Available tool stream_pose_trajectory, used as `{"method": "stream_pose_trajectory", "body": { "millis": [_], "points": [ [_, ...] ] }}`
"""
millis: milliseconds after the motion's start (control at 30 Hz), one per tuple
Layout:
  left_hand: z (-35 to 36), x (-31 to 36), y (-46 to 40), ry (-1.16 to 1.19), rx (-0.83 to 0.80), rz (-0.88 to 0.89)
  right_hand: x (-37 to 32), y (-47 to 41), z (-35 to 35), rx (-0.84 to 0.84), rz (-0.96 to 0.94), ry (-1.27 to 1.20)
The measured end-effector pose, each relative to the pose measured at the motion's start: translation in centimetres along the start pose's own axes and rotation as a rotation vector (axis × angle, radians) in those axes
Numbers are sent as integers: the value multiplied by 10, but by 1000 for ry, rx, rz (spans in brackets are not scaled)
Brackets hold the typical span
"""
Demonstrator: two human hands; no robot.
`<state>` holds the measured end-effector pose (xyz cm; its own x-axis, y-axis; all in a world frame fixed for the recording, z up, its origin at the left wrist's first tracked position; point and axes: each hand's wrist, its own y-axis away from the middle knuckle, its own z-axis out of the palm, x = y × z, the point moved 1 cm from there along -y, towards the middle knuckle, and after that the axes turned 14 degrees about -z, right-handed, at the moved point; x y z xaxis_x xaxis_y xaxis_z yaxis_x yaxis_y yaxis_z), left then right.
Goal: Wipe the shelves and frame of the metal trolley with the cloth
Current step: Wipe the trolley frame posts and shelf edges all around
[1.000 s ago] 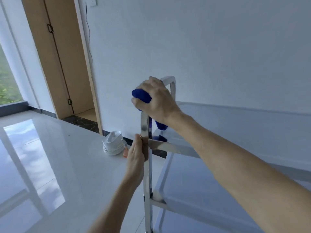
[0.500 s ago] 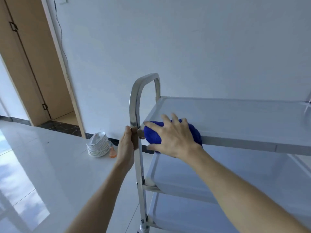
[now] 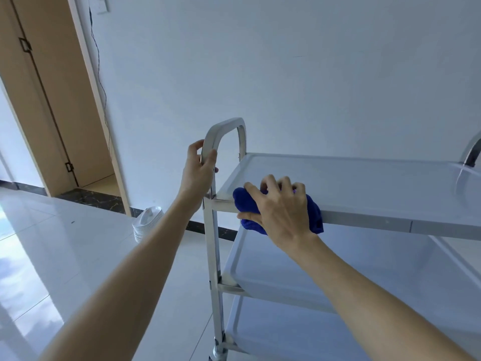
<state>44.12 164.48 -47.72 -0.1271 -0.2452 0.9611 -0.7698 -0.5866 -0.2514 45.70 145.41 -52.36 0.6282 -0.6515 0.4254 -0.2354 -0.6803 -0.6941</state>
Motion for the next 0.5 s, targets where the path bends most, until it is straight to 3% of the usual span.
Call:
{"method": "stream_pose_trajectory", "body": {
  "millis": [167,367,500],
  "points": [
    [4,-7,0,30,4,-4,-15,4,10,84,38,41],
    [2,-11,-2,53,-12,-19,-49,-21,19,-212,43,46],
    [2,-13,-1,59,18,3,-52,-26,21,-184,-23,105]
  ]
}}
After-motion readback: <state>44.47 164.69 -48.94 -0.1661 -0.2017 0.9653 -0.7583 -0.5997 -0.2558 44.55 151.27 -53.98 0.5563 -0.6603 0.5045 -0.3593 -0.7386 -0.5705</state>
